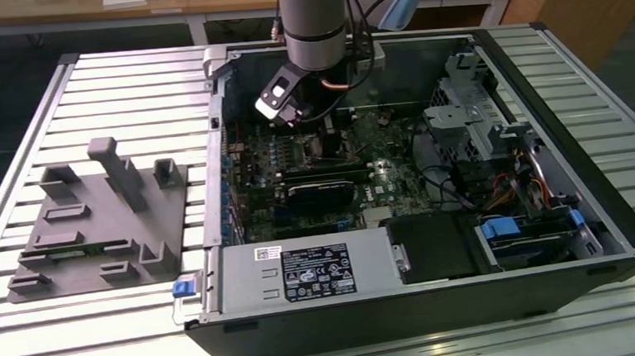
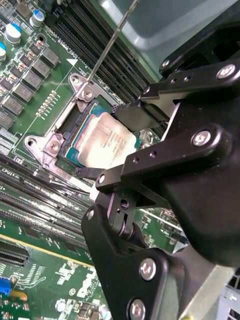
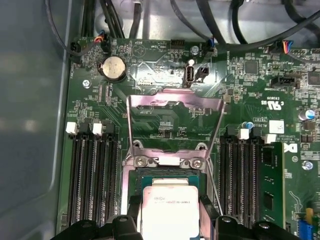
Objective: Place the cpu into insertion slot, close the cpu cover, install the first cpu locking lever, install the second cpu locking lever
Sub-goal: 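Place the cpu into insertion slot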
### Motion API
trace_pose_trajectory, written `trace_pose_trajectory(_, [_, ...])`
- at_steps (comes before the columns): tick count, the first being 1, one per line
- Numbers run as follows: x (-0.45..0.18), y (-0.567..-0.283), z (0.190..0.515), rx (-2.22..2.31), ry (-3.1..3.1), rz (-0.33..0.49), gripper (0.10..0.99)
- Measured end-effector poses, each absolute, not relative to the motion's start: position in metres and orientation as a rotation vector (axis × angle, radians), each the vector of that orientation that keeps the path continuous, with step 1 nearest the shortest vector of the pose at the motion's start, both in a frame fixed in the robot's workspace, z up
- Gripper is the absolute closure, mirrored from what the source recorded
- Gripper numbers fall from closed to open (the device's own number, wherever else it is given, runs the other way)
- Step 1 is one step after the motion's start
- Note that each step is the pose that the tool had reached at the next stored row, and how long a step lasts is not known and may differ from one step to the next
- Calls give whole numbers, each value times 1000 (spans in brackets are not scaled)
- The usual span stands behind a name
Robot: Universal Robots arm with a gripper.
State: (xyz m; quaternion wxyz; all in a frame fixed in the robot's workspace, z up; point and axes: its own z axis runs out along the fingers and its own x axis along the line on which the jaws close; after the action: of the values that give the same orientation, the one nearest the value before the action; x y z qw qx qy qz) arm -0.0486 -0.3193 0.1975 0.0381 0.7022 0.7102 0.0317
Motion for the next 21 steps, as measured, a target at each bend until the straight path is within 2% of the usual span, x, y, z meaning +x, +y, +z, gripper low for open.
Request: trace_pose_trajectory(21, [-47, -319, 192, 2190, 2143, 96, 545])
